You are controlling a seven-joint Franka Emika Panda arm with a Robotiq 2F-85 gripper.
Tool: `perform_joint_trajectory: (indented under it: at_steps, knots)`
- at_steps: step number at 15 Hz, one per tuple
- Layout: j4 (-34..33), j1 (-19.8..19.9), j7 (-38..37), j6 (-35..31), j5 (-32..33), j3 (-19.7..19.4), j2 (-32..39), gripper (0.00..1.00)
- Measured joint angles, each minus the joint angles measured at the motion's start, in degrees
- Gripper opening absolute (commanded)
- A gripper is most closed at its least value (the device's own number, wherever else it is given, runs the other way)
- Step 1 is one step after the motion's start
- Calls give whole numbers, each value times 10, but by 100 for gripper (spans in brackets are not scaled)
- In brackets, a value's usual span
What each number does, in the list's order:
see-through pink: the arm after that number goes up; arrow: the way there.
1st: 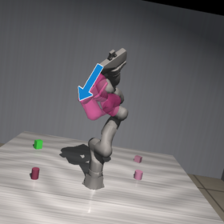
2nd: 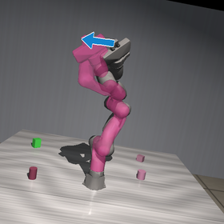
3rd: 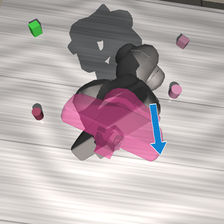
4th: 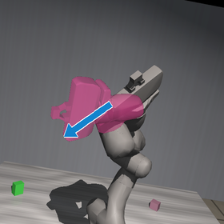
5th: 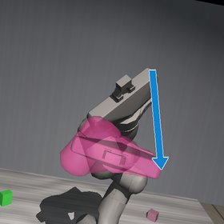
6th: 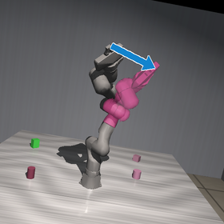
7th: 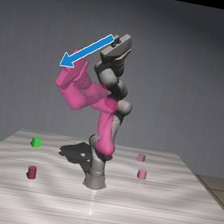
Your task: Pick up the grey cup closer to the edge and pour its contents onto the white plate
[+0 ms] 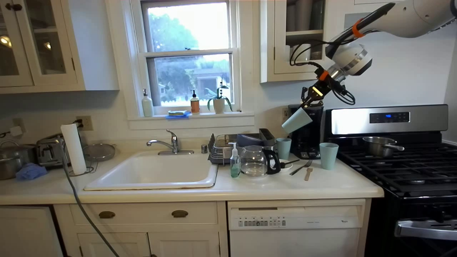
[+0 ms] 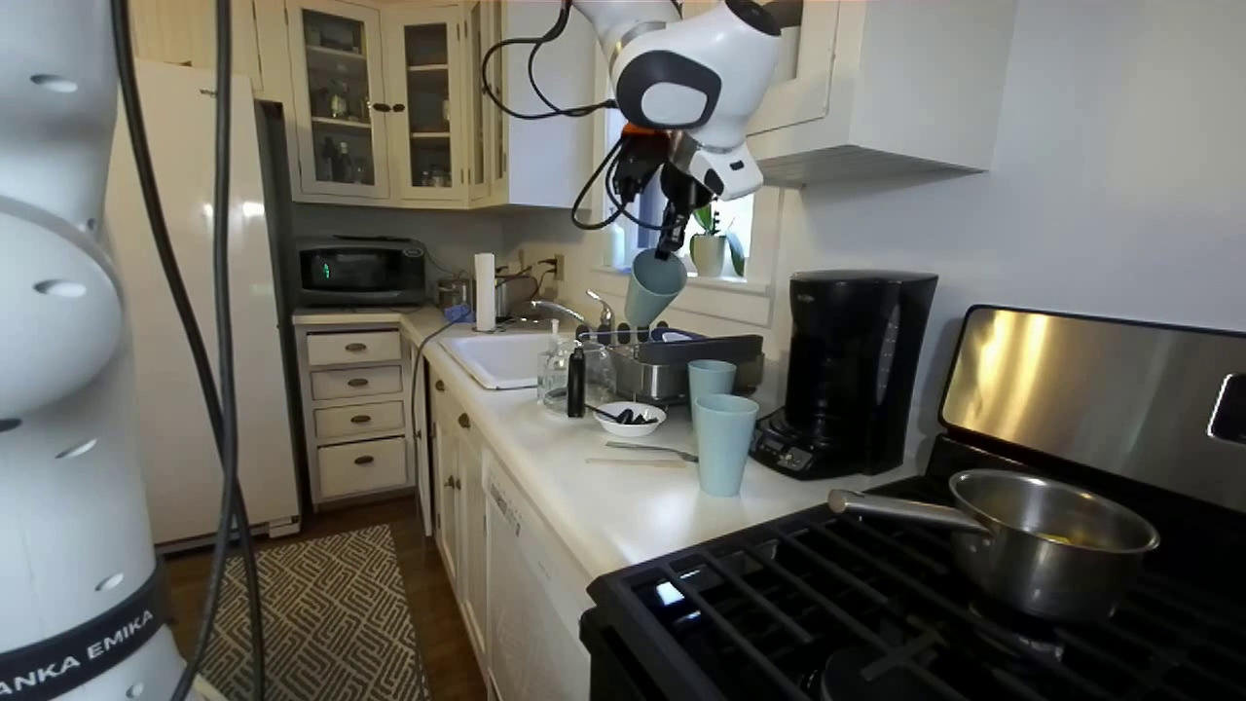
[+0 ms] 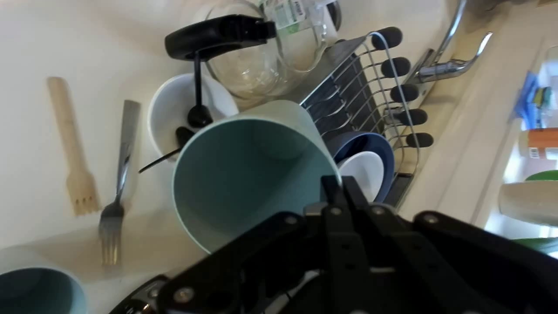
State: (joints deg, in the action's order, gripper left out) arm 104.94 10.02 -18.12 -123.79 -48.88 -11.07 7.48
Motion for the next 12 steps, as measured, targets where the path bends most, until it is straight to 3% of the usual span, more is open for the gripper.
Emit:
perform_joint_trajectory:
  at_steps: [8, 12]
  knots:
    - [1, -44, -181, -2, 362, 11, -22, 1]
    - [13, -60, -275, 40, 507, 15, -21, 1]
